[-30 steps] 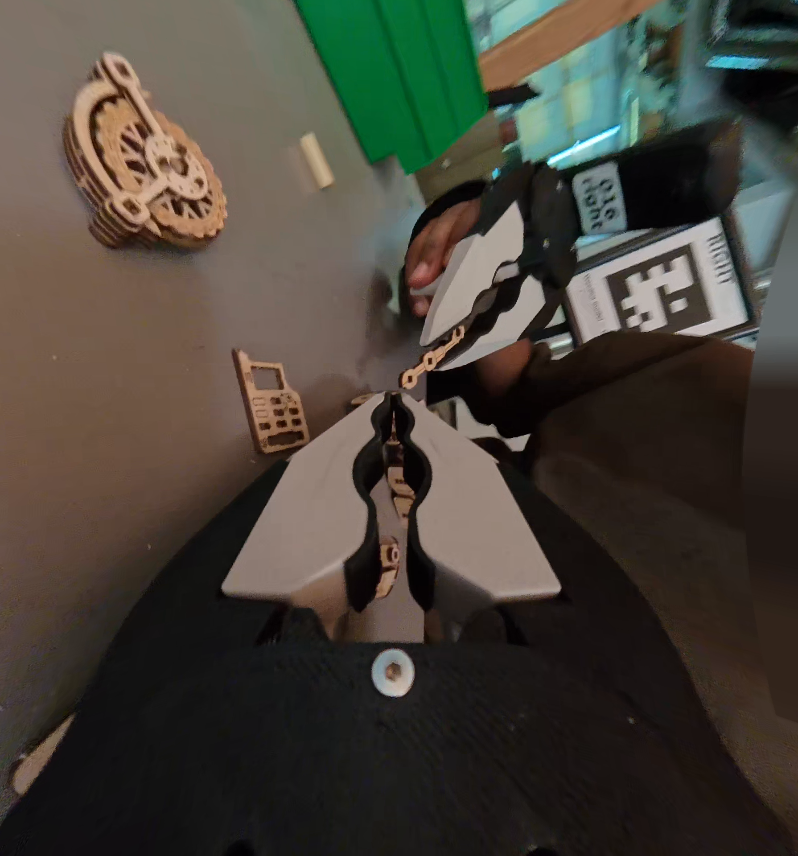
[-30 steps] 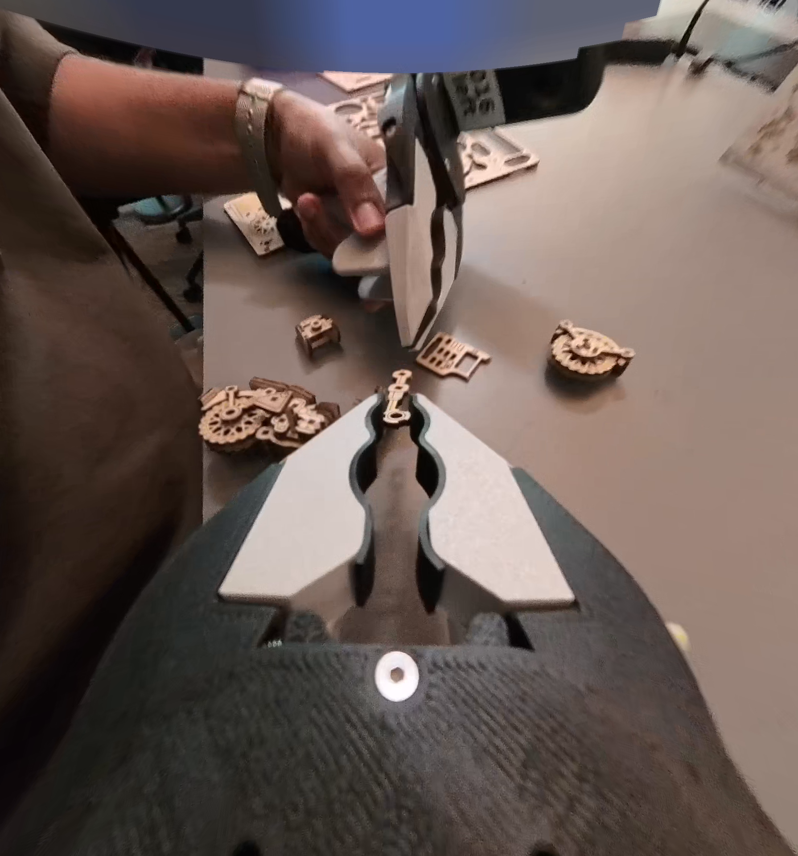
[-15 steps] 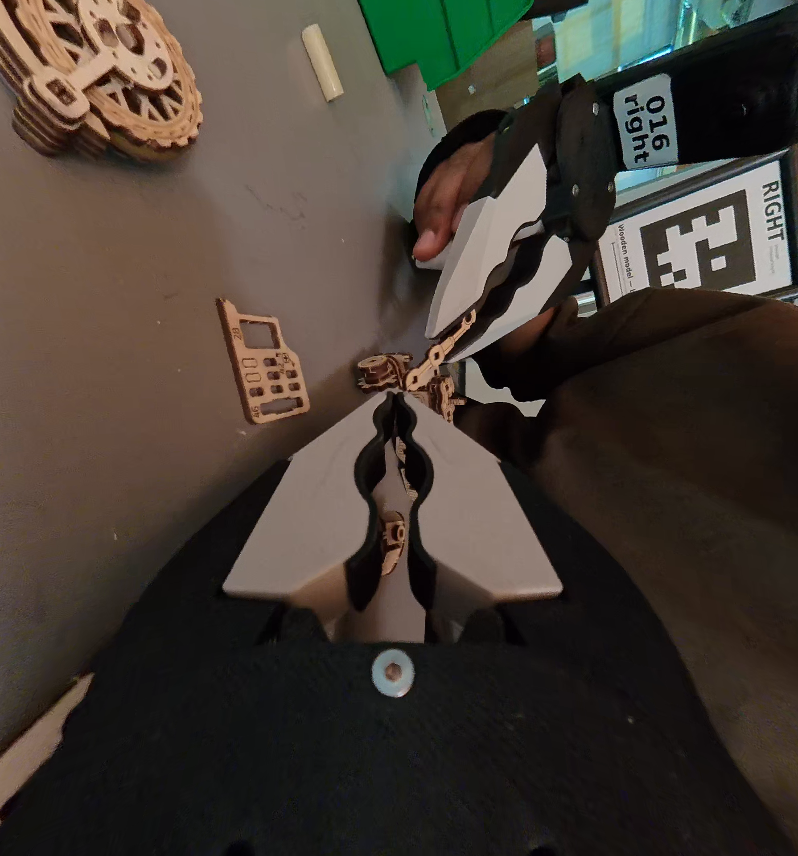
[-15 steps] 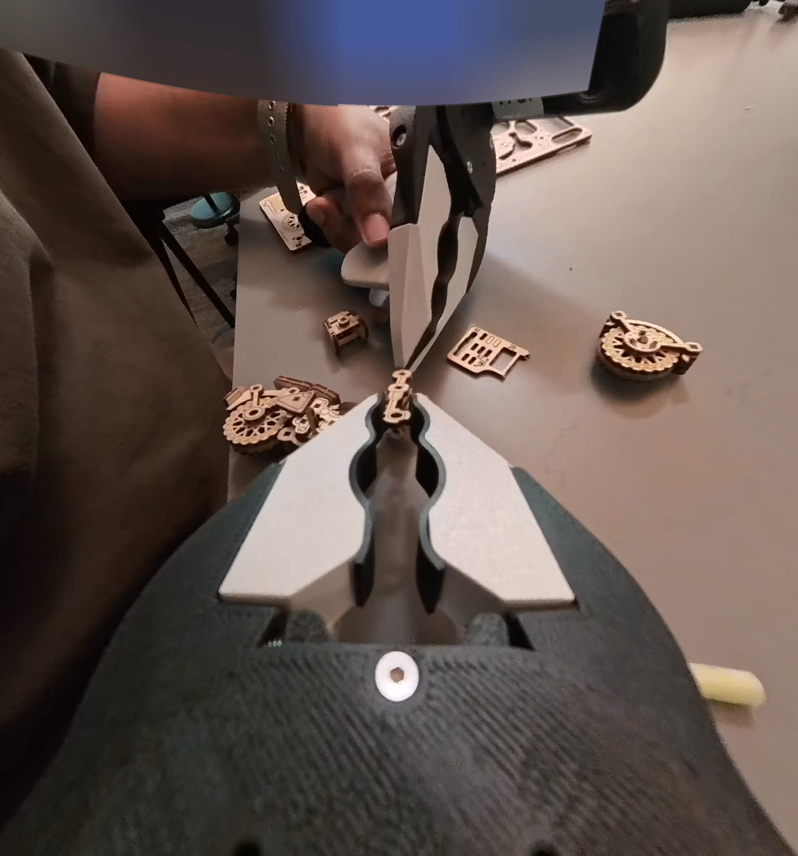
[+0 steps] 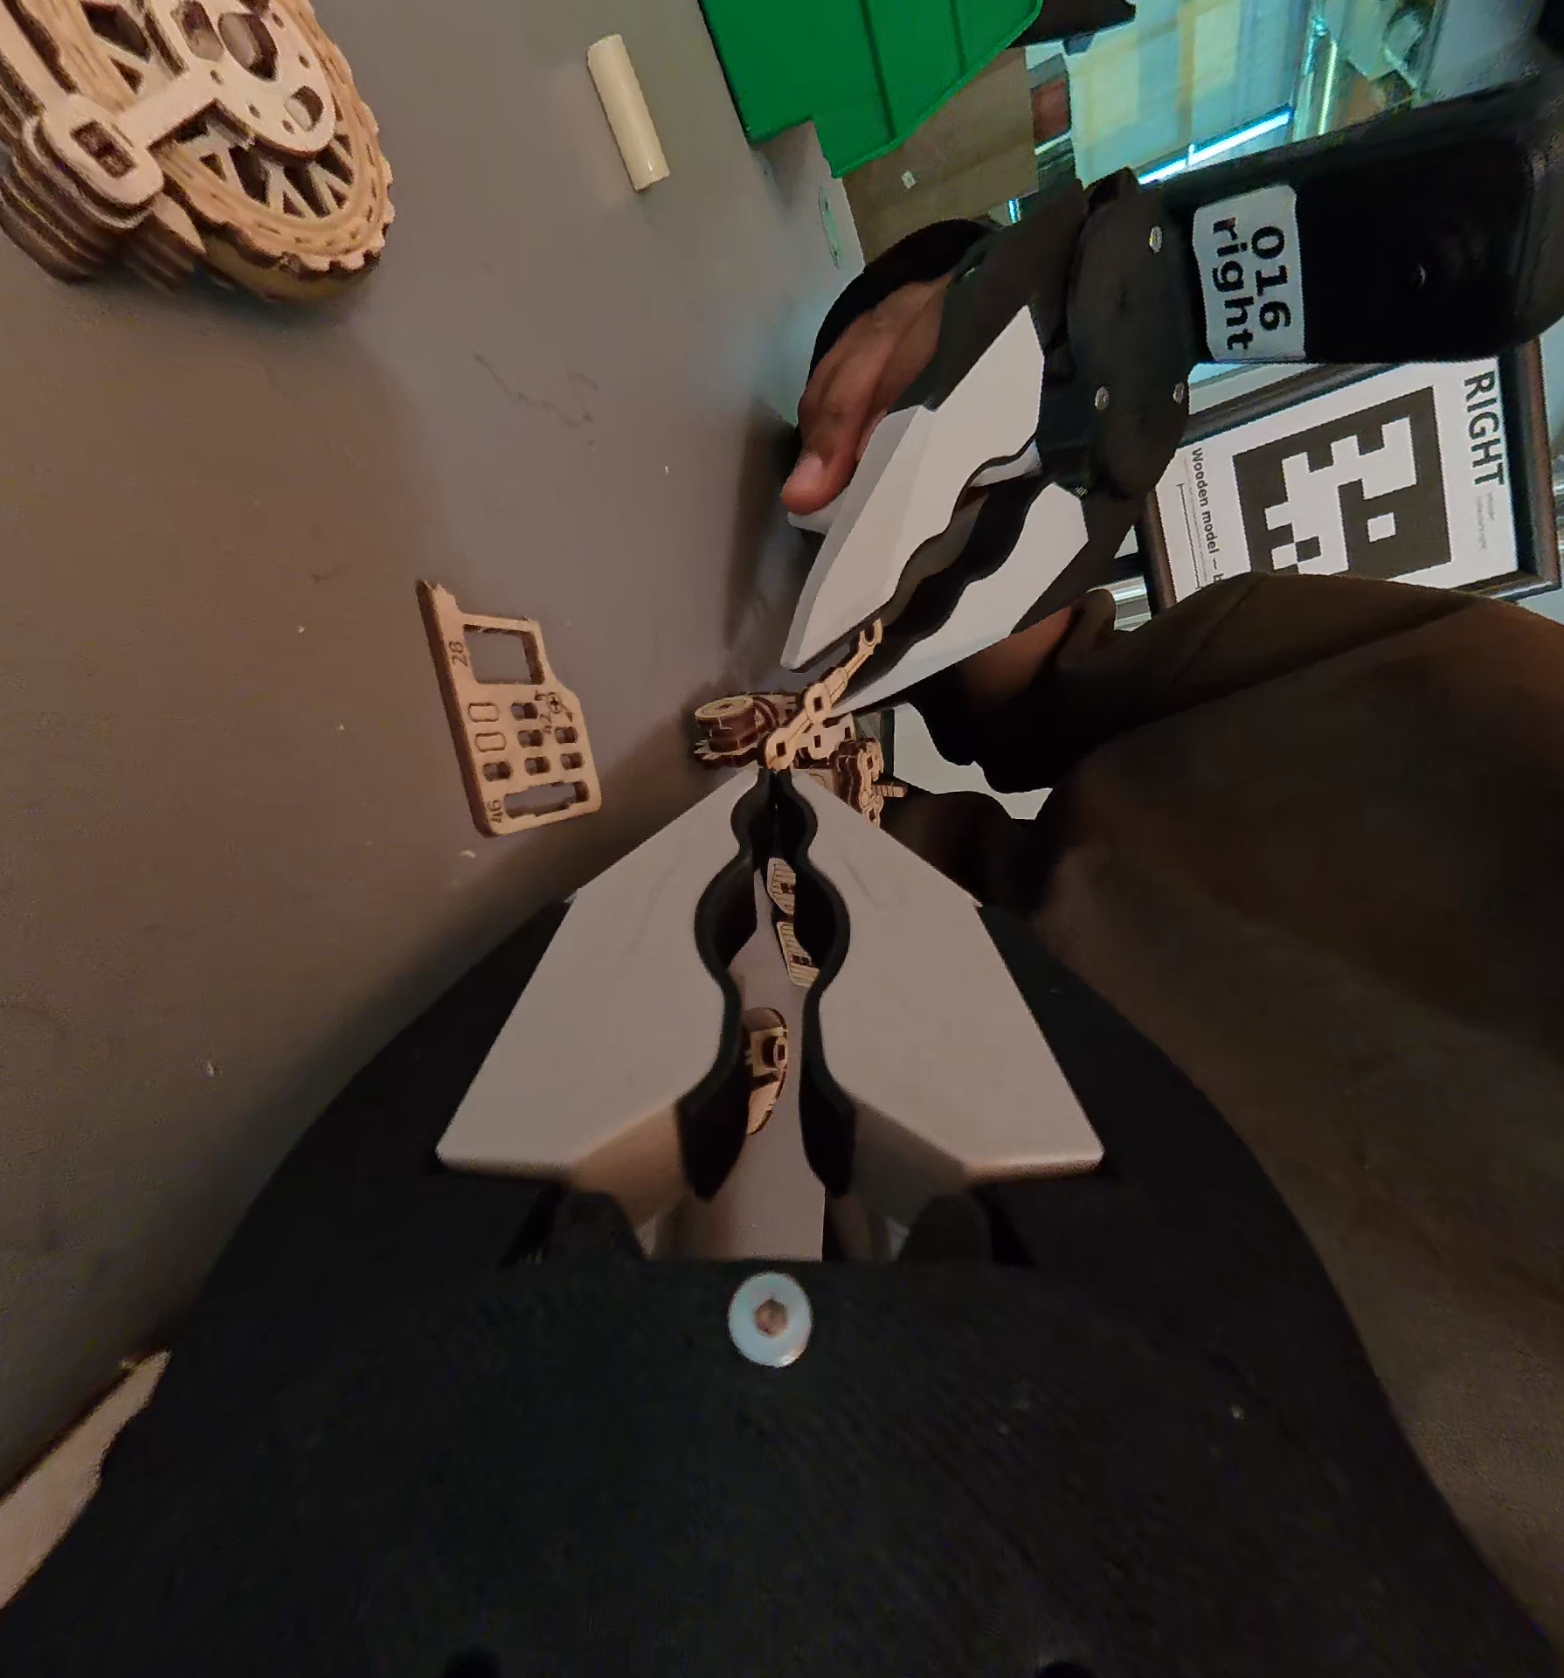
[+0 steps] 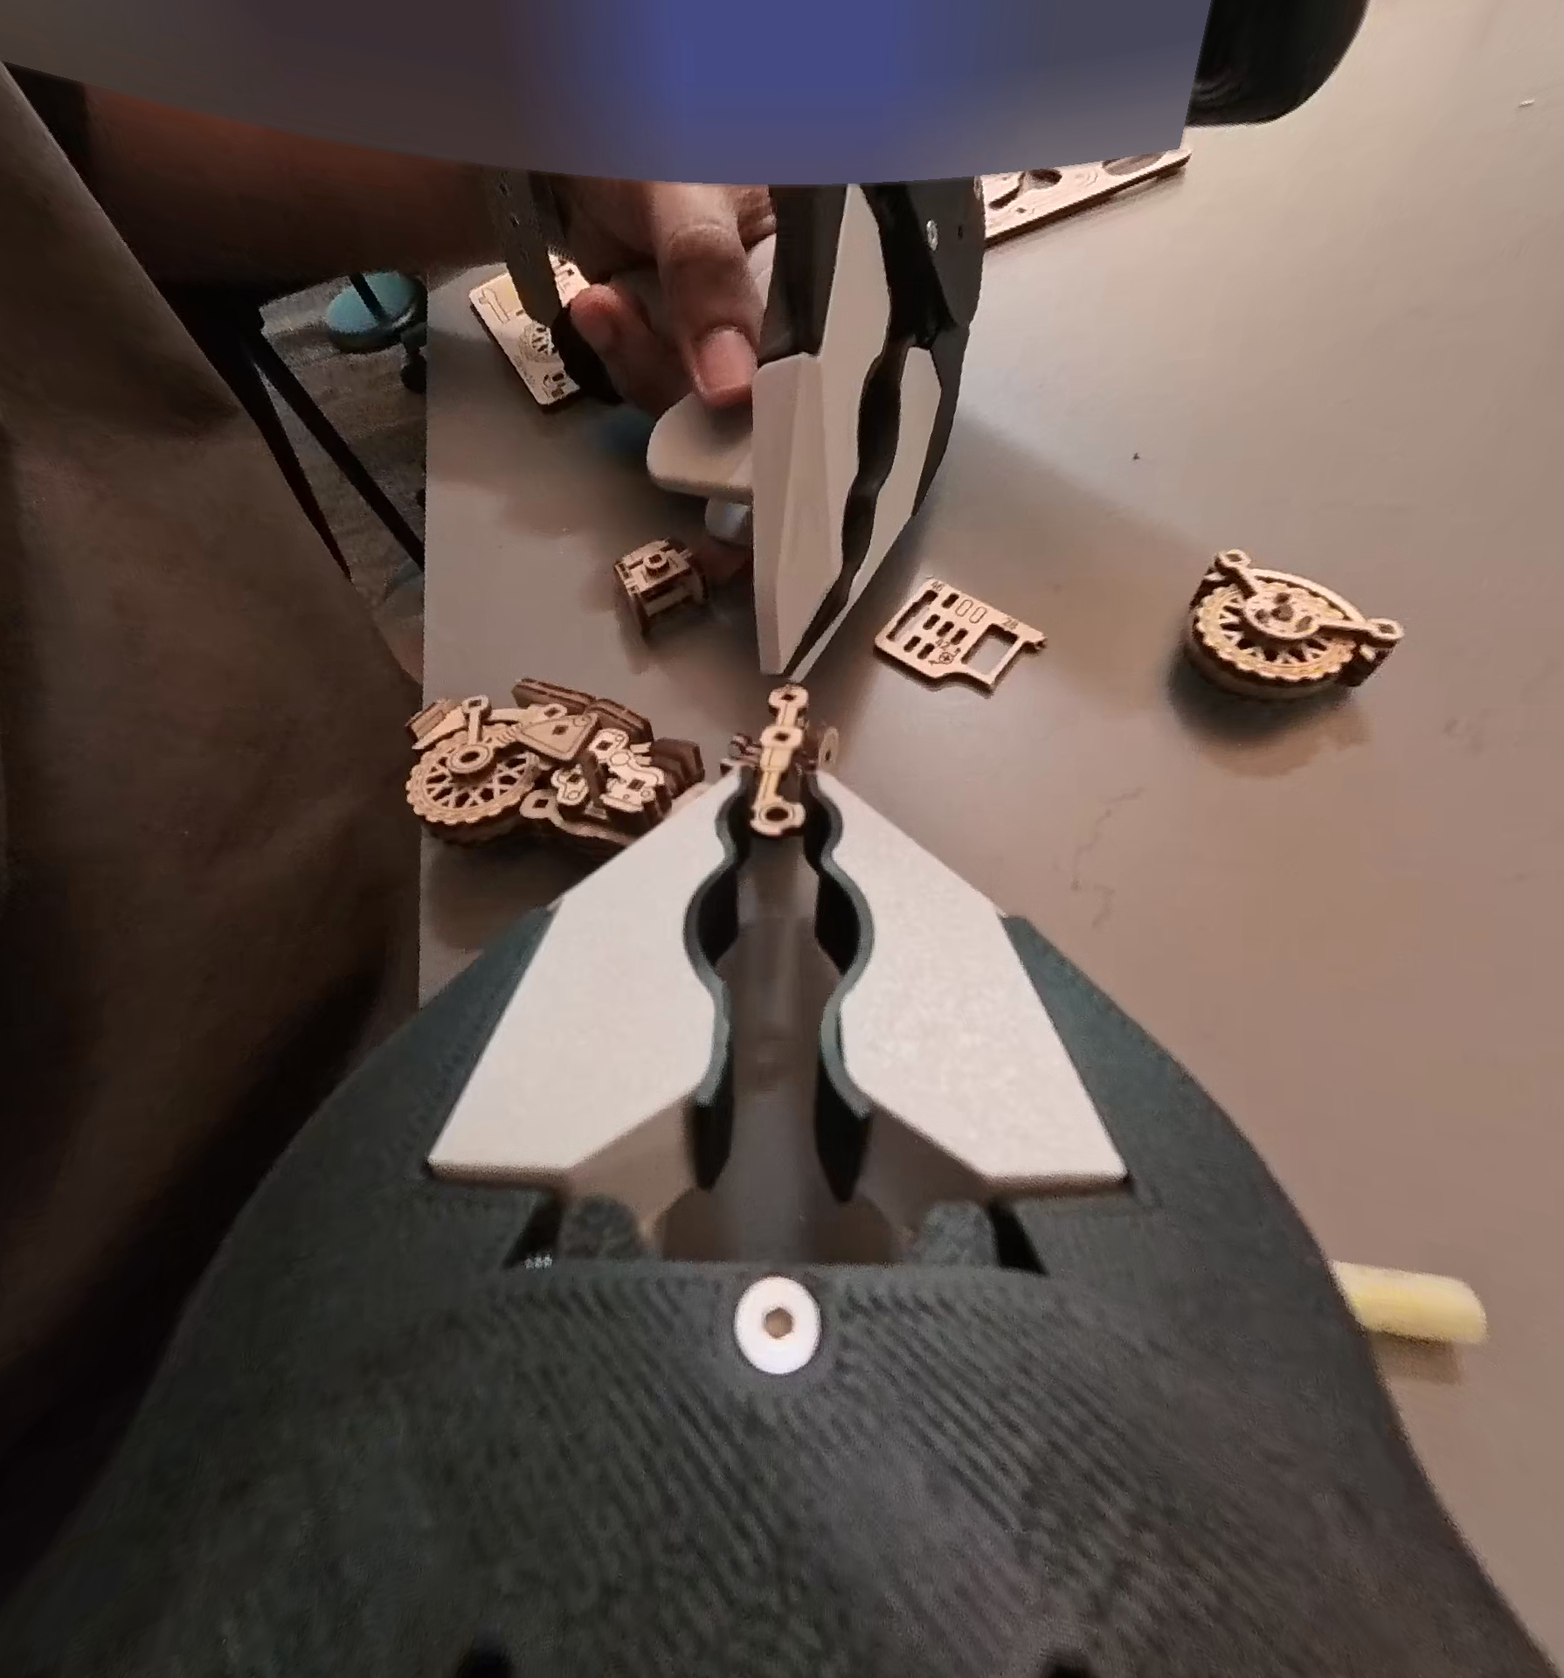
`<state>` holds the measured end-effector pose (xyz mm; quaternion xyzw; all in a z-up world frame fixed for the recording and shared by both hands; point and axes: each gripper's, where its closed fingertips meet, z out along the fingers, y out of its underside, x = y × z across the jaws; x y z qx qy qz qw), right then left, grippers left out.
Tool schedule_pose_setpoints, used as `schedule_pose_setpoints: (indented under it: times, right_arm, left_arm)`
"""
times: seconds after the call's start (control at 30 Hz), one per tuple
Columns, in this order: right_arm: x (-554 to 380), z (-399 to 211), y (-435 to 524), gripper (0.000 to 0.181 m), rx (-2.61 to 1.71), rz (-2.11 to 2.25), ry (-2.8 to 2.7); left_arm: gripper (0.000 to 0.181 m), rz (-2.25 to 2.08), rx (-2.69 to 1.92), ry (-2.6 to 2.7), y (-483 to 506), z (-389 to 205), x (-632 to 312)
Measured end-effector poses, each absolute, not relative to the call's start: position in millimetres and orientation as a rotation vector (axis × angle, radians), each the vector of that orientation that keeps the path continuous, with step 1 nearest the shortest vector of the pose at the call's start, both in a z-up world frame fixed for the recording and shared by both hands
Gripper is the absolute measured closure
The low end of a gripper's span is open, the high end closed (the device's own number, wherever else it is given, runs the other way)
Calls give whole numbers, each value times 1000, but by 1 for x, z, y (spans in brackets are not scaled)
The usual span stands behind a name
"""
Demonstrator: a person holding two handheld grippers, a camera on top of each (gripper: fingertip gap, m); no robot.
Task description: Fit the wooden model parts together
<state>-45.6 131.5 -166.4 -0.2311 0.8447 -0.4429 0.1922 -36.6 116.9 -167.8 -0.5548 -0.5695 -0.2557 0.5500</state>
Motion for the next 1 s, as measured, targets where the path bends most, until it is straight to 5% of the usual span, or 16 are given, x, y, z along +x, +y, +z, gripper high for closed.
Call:
schedule_pose_setpoints:
  times: [1.0]
  right_arm:
    - [-46, -174, 136, 172, -663, -1178, 2390]
  left_arm:
    - [181, -553, -1306, -1374, 115, -170, -43]
